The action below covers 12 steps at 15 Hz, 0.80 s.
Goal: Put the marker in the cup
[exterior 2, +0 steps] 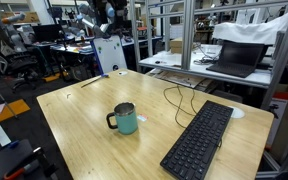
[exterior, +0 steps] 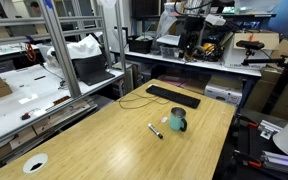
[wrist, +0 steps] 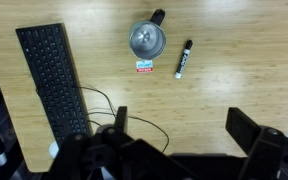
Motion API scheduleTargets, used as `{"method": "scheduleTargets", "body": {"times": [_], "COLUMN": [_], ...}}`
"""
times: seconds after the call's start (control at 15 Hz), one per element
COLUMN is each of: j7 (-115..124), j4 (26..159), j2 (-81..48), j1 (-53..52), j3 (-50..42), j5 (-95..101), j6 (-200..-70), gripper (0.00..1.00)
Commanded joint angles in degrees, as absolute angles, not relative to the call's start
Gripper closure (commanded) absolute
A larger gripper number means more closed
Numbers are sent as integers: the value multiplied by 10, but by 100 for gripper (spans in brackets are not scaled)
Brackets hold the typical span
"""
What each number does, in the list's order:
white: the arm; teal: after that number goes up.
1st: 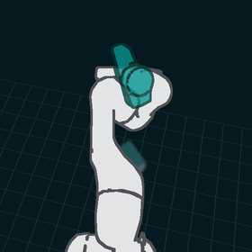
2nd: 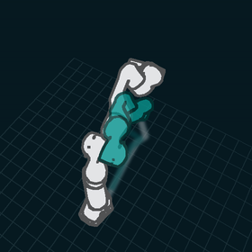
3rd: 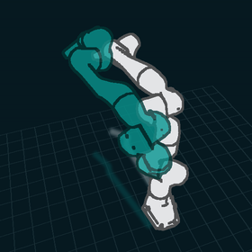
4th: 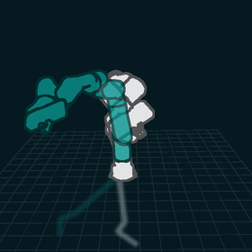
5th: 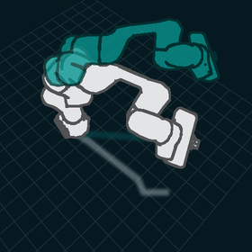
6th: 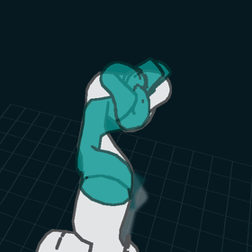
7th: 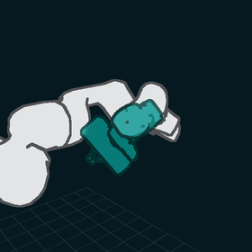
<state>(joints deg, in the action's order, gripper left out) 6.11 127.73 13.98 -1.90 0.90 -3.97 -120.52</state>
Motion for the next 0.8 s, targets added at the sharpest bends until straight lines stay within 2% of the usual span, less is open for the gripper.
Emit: {"method": "scheduleTargets", "body": {"times": [0.0, 0.4, 0.73], "j7": [86, 70, 66], "j4": [1292, 1303, 1304], "j2": [111, 45, 43], "j1": [-23, -49, -53], "j3": [29, 51, 52], "j5": [-37, -37, -38], "j6": [-1237, -1263, -1258], "gripper": [0, 0, 0]}}
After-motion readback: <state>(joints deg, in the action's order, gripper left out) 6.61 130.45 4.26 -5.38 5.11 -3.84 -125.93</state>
